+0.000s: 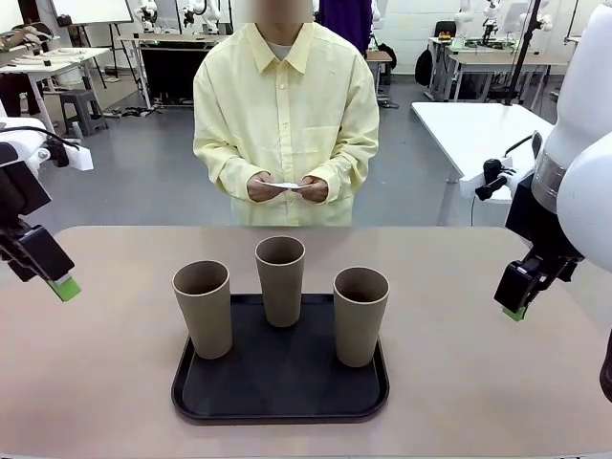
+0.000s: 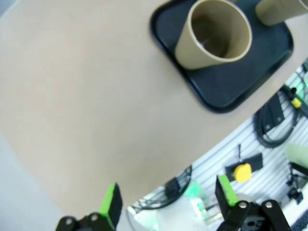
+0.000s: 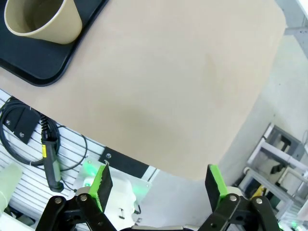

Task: Place coasters on the table and set cups on them.
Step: Pick up one Reusable plastic cup and place it on a coaster set by the human.

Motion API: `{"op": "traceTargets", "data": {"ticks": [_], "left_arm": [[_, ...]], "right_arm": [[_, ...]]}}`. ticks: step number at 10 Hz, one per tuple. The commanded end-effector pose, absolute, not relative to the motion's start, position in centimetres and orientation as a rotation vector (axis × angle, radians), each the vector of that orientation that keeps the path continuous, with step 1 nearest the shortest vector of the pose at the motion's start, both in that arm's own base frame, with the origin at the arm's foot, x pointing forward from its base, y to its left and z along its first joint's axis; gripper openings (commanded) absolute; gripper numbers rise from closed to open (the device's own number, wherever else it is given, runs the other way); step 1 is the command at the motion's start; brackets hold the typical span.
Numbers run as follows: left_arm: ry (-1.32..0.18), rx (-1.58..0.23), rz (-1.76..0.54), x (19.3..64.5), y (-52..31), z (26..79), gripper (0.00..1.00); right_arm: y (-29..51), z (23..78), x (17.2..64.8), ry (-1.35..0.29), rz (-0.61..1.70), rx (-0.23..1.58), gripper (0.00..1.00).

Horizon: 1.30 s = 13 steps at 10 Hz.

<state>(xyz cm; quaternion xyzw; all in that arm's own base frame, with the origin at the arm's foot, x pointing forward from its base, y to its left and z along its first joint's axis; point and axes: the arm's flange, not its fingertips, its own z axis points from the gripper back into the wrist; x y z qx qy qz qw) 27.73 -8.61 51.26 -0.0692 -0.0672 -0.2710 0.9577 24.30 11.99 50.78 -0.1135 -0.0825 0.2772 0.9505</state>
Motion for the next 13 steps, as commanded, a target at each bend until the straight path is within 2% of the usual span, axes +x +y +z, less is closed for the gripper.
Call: {"op": "traceTargets", "data": {"ticks": [1,2,3,4,5,7,8,11,13], "left_arm": [[-0.140,-0.138,-0.546,27.6,-8.6,51.4,1.00],[-0.222,-0.484,-0.490,29.0,-4.2,52.2,1.00],[-0.247,-0.763,-0.476,29.7,-0.5,52.5,1.00],[-0.246,-0.926,-0.474,30.2,1.7,52.4,1.00],[-0.220,-1.014,-0.426,31.3,3.6,51.6,1.00],[-0.144,-1.108,-0.335,32.6,3.9,49.7,1.00],[-0.112,-1.123,-0.290,32.9,3.9,48.7,1.00],[-0.095,-1.187,-0.106,31.7,6.3,46.0,1.00],[-0.108,-1.185,-0.067,30.1,6.4,46.2,1.00]], "right_arm": [[11.9,50.8,24.3,-0.167,0.561,-0.231,1.00],[7.8,50.7,25.7,-0.229,0.502,0.150,1.00],[3.3,50.3,26.6,-0.269,0.434,0.435,1.00],[0.4,49.2,27.0,-0.288,0.381,0.615,1.00],[-1.5,48.6,27.4,-0.312,0.352,0.752,1.00],[-4.5,47.5,26.6,-0.312,0.332,0.938,1.00],[-5.9,46.9,26.2,-0.305,0.311,0.977,1.00],[-9.1,45.6,24.7,-0.286,0.228,1.008,1.00],[-10.7,45.0,23.8,-0.256,0.185,1.003,1.00]]}}
